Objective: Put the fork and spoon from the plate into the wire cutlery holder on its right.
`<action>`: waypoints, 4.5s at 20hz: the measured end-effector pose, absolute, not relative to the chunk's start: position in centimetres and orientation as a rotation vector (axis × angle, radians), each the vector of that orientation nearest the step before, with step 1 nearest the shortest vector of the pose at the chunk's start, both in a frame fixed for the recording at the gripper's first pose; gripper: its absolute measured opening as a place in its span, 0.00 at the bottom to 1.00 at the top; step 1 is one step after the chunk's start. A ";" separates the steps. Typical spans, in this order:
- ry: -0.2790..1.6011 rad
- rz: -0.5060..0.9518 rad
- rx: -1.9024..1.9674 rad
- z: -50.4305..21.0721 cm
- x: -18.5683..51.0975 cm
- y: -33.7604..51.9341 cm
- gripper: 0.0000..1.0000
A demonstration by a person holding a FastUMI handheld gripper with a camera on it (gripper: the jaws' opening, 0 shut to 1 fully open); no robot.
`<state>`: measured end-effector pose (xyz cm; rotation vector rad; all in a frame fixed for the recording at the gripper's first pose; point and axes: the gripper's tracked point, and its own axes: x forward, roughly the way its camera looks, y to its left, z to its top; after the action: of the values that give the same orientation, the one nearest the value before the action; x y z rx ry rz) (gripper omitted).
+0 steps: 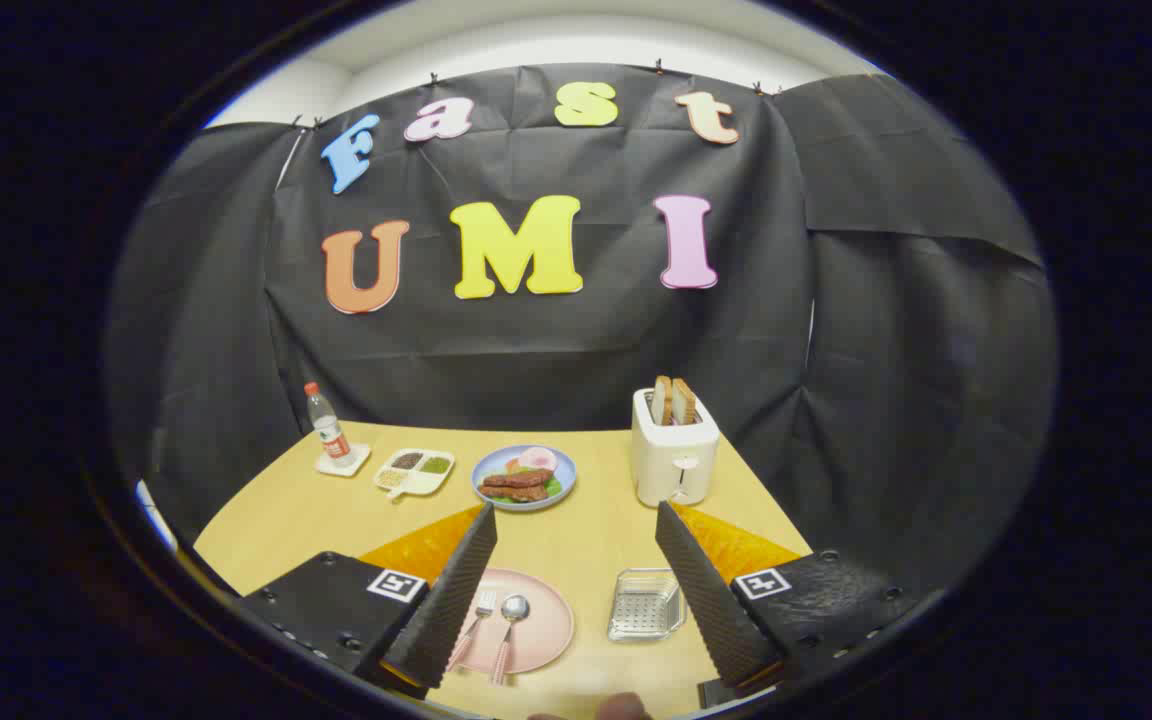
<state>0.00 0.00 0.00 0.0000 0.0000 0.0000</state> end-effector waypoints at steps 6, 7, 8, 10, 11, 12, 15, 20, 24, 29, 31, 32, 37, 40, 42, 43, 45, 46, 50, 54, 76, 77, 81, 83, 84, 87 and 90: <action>0.010 0.002 -0.010 -0.8 -0.9 0.8 0.96; 0.012 0.005 -0.015 -0.9 -1.1 1.0 0.96; 0.013 0.008 -0.019 -1.0 -1.2 1.2 0.96; 0.016 0.011 -0.023 -1.2 -1.4 1.4 0.96; 0.016 0.012 -0.023 -1.2 -1.4 1.5 0.96; 0.017 0.013 -0.023 -1.3 -1.5 1.7 0.96; 0.026 0.013 -0.027 -1.8 -1.5 1.9 0.96; 0.049 0.016 -0.028 -3.3 -1.3 2.5 0.96; 0.099 0.019 -0.065 -6.4 -0.9 3.3 0.96; 0.211 0.041 -0.113 -13.2 0.7 4.7 0.96; 0.268 0.043 -0.102 -16.2 1.7 5.0 0.97; 0.293 0.043 -0.099 -17.5 2.1 5.2 0.97; 0.385 0.042 -0.113 -22.2 4.4 6.0 0.96; 0.441 0.019 -0.080 -23.9 5.3 6.0 0.82; 0.471 0.010 -0.055 -24.8 5.9 6.2 0.74; 0.485 0.009 -0.048 -25.2 6.0 6.3 0.73; 0.499 0.011 -0.065 -25.9 6.4 6.4 0.69; 0.506 0.004 -0.079 -26.1 6.3 6.3 0.64; 0.537 -0.012 -0.116 -26.7 7.3 5.9 0.36; 0.594 -0.027 -0.147 -27.0 7.0 5.4 0.18; 0.920 -0.115 0.080 -16.7 1.4 -8.1 0.07; 0.947 -0.114 0.103 -16.8 1.5 -8.1 0.07; 1.015 -0.112 0.149 -17.4 2.6 -8.7 0.07; 1.030 -0.124 0.140 -17.5 3.2 -9.1 0.07; 1.032 -0.122 0.143 -17.3 3.6 -9.2 0.09; 1.024 -0.119 0.148 -17.3 4.8 -9.1 0.14; 0.977 -0.110 0.157 -16.1 5.6 -8.9 0.32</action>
<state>5.62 -8.87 -16.14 0.1569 0.9770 -0.1103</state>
